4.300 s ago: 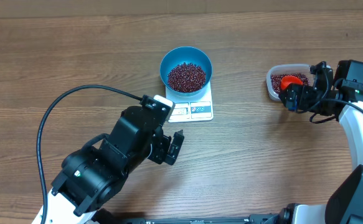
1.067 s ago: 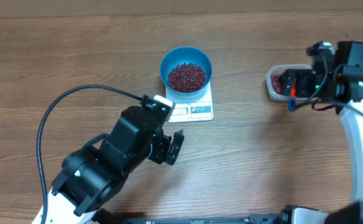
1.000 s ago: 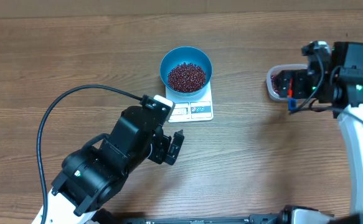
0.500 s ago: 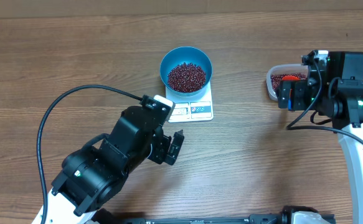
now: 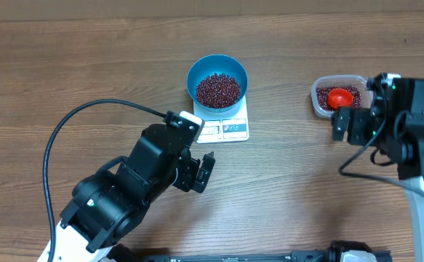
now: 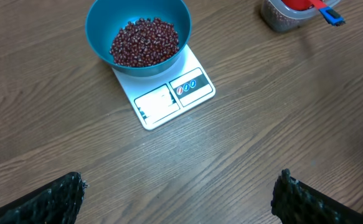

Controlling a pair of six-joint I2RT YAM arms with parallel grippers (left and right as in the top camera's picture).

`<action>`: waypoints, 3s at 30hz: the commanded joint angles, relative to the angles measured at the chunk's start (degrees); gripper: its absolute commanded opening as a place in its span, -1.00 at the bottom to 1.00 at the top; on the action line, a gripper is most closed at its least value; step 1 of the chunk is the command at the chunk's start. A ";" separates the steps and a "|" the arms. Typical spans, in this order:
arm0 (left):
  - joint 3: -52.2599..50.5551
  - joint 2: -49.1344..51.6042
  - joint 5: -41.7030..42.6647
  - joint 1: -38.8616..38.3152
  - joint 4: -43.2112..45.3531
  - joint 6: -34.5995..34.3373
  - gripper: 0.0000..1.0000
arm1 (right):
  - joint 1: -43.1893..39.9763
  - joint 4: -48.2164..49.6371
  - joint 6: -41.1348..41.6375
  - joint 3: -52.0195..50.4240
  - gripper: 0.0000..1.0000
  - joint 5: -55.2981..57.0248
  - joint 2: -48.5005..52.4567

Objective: Scoop item into bowl and weigh 150g on scale
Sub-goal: 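Raise the open right gripper up and away from the scoop, then move the left gripper over the scale to view its display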

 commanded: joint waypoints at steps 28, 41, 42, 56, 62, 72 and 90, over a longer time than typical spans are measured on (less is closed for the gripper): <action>-0.02 0.28 -0.59 -0.37 -0.15 0.83 0.99 | 0.02 0.02 3.93 1.09 1.00 0.68 2.49; -0.02 0.28 -0.59 -0.37 -0.13 0.83 0.99 | 0.02 0.00 3.93 1.07 1.00 0.68 2.49; -0.02 0.28 -0.59 -0.37 -0.15 0.83 0.98 | 0.02 0.00 3.93 1.09 1.00 0.68 2.49; -0.02 0.28 -0.59 -0.37 -0.15 0.83 0.99 | 0.02 0.00 3.93 1.07 1.00 0.68 2.49; -0.02 0.28 -0.59 -0.37 -0.15 0.83 0.99 | 0.02 0.00 3.93 1.09 1.00 0.68 2.49; -0.02 0.28 -0.52 -0.37 -0.35 0.83 0.99 | 0.02 0.00 3.93 1.09 1.00 0.68 2.49; -0.09 11.04 -4.15 -0.26 -0.50 -10.34 0.99 | 0.02 0.00 3.93 1.09 1.00 0.68 2.49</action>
